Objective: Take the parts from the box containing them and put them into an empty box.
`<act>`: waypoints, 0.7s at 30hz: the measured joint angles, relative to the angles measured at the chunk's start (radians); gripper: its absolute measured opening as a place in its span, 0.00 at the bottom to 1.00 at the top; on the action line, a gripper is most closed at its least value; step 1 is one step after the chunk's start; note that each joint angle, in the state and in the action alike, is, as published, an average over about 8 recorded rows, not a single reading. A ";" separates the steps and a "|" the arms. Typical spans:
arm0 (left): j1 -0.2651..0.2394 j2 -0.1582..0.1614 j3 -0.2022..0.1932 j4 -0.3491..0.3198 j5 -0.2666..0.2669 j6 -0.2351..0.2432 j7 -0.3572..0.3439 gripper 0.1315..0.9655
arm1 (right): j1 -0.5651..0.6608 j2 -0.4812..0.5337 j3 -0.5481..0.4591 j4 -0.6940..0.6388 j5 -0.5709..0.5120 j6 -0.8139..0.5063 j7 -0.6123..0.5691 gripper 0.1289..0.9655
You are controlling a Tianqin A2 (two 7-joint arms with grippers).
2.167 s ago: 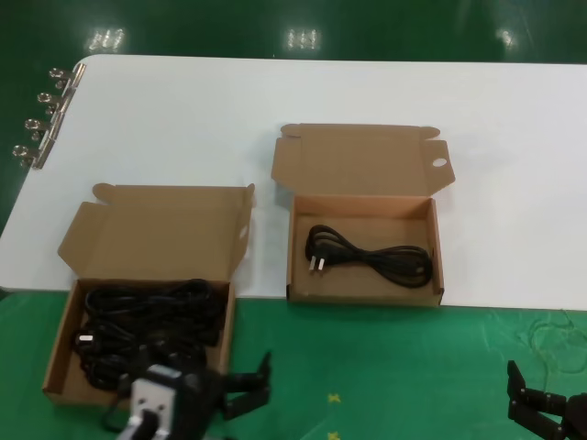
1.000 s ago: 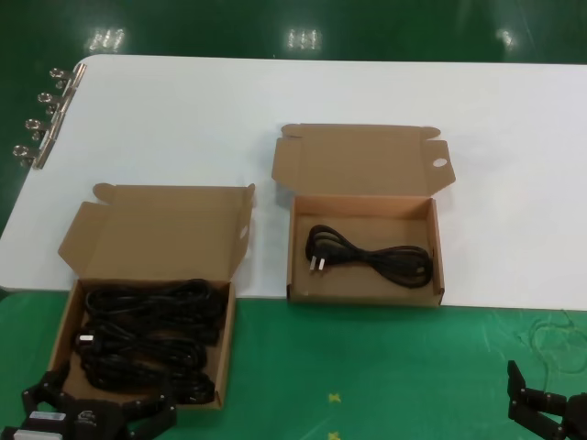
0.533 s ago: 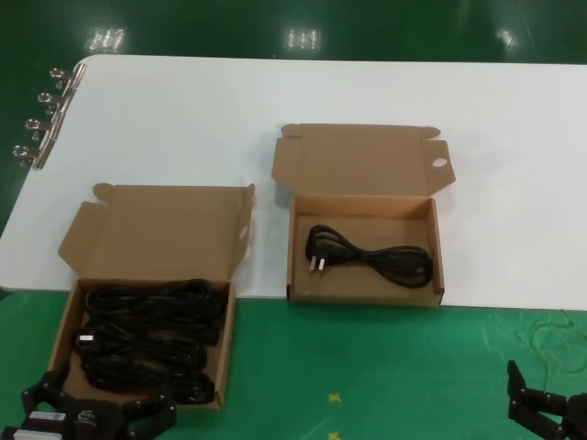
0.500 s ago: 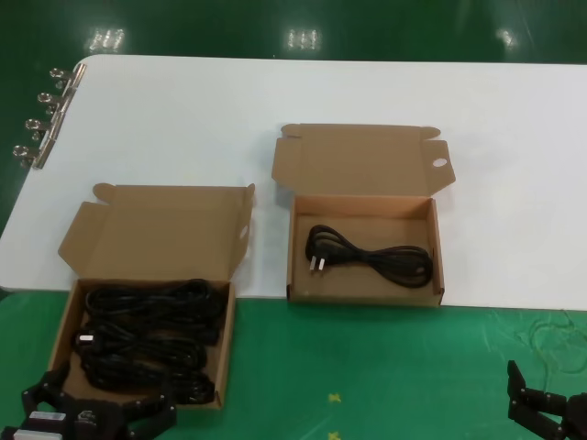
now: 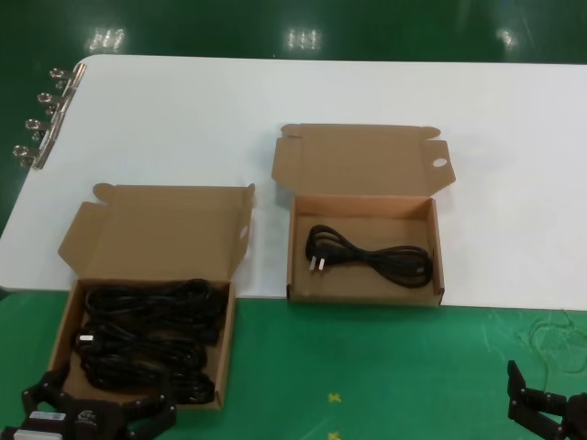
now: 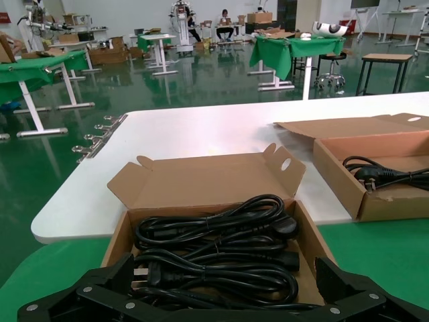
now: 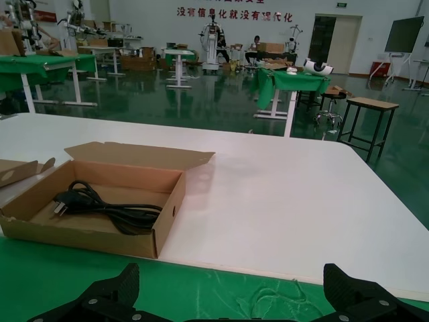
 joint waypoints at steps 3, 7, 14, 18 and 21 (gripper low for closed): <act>0.000 0.000 0.000 0.000 0.000 0.000 0.000 1.00 | 0.000 0.000 0.000 0.000 0.000 0.000 0.000 1.00; 0.000 0.000 0.000 0.000 0.000 0.000 0.000 1.00 | 0.000 0.000 0.000 0.000 0.000 0.000 0.000 1.00; 0.000 0.000 0.000 0.000 0.000 0.000 0.000 1.00 | 0.000 0.000 0.000 0.000 0.000 0.000 0.000 1.00; 0.000 0.000 0.000 0.000 0.000 0.000 0.000 1.00 | 0.000 0.000 0.000 0.000 0.000 0.000 0.000 1.00; 0.000 0.000 0.000 0.000 0.000 0.000 0.000 1.00 | 0.000 0.000 0.000 0.000 0.000 0.000 0.000 1.00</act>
